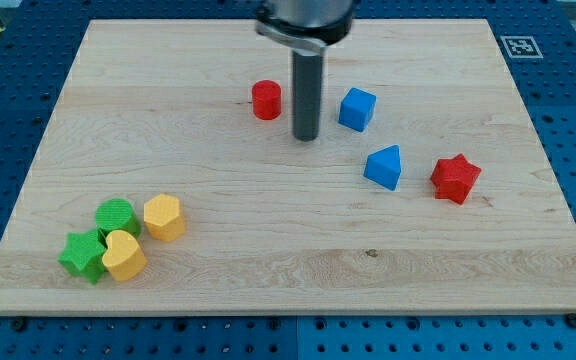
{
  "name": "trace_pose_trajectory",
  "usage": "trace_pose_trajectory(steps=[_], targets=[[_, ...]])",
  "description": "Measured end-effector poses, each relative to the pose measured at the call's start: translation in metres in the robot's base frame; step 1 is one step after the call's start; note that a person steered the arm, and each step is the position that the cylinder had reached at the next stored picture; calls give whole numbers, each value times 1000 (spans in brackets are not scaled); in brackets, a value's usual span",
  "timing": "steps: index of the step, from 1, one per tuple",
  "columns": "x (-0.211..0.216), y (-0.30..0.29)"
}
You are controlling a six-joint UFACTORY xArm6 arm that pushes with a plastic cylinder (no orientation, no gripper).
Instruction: Place the red circle and blue cube parallel to each other
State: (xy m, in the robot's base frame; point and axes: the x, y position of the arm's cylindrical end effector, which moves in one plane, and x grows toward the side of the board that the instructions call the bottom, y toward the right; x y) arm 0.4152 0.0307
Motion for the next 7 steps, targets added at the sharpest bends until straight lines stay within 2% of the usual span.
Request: trace_pose_trajectory(steps=[1,7], targets=[[2,45],[-20,51]])
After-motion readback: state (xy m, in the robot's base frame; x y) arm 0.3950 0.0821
